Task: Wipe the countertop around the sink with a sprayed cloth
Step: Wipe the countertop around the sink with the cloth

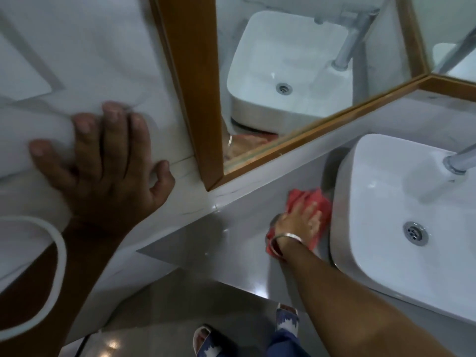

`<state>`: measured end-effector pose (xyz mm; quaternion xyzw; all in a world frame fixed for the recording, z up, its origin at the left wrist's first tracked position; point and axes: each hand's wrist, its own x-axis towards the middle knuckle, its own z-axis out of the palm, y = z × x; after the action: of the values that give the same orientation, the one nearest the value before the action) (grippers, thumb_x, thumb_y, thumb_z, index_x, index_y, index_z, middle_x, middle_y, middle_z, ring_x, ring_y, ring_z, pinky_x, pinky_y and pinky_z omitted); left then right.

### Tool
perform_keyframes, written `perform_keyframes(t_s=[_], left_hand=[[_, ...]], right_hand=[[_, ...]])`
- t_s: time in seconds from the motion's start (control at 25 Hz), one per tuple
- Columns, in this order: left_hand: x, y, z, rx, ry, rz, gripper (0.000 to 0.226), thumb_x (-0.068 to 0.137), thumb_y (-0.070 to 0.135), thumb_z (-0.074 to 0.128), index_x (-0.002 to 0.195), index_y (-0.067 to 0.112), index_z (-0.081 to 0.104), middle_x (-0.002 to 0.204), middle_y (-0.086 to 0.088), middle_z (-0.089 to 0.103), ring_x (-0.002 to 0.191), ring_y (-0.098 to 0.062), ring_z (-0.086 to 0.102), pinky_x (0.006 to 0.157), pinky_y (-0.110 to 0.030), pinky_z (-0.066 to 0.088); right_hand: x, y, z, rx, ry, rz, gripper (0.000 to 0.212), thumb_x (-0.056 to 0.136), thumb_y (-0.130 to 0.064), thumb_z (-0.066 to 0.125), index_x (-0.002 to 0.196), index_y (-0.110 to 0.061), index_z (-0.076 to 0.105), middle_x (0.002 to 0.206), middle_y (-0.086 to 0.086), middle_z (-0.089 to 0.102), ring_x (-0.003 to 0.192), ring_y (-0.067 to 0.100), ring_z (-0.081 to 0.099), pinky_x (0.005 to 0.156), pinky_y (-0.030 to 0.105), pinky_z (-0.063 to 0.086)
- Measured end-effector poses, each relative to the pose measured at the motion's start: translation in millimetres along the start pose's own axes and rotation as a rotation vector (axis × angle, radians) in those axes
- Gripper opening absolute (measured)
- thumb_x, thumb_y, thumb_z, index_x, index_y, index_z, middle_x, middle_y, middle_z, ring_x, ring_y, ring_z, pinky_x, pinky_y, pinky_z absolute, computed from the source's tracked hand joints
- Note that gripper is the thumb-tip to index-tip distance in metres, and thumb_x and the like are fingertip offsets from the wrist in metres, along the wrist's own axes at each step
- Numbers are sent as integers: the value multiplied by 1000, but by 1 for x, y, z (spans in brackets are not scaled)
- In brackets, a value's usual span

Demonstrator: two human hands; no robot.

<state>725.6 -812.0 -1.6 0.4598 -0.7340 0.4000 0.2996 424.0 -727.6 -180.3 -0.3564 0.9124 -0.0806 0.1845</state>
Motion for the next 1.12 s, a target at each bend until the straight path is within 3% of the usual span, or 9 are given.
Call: perform_keyframes(t_s=[0.12,0.2,0.28,0.44,0.52,0.68,0.88,1.0,1.12], left_hand=[[8,3,-9,119,27,42,91,85,46,61,155,4,24,166,-11,1,152,-28,-4,101,-79,27],[12,4,-14,171,56,79,94,83,48,62,155,3,22,166,-12,-2,151,-27,-7,117,-61,0],[13,4,-16,203,77,87,96,82,48,62,155,2,21,166,-12,-3,151,-27,-7,118,-55,-9],[14,5,-13,206,103,107,94,81,48,61,155,3,24,166,-13,2,151,-28,-3,118,-55,-8],[13,4,-15,172,100,92,92,81,46,61,155,4,26,166,-12,3,152,-28,-2,118,-55,-6],[-6,14,-19,33,18,39,82,87,40,57,155,7,26,166,-10,4,152,-28,-1,118,-55,-8],[-91,59,-43,-460,-593,171,70,85,32,68,148,11,44,153,-17,42,142,-35,35,115,-61,15],[-130,95,-44,-597,-1010,384,62,95,37,58,150,16,37,153,-6,44,141,-24,37,118,-54,15],[-141,127,-24,-681,-1126,421,51,103,37,44,150,20,34,153,0,43,141,-19,34,118,-46,15]], right_hand=[[-61,12,28,-230,-194,-1076,71,85,-22,59,149,-30,32,161,8,30,147,36,25,118,53,25],[-53,36,15,-382,-294,-1422,74,76,-27,65,145,-34,40,157,5,38,144,32,35,114,50,29],[-12,41,1,-429,-162,-1201,74,82,-21,56,151,-31,32,162,8,27,148,33,27,119,51,25],[48,8,-32,-148,-130,-268,68,98,-28,43,157,-27,10,166,13,1,151,37,3,123,48,6],[20,-3,-16,-170,-144,-444,68,95,-21,45,156,-29,16,166,11,6,151,37,7,123,47,6],[-96,34,18,-495,-420,-1336,82,74,-25,65,148,-42,32,162,1,24,147,31,17,117,51,18],[-134,84,0,-415,-255,-978,65,88,-48,47,148,-26,37,154,7,32,136,34,46,116,48,28],[-147,100,-5,-419,-260,-779,59,97,-46,36,151,-23,34,159,5,22,140,32,42,114,42,31],[-128,64,-15,-376,-245,-547,51,101,-37,36,149,-19,33,158,10,32,137,31,41,107,43,43]])
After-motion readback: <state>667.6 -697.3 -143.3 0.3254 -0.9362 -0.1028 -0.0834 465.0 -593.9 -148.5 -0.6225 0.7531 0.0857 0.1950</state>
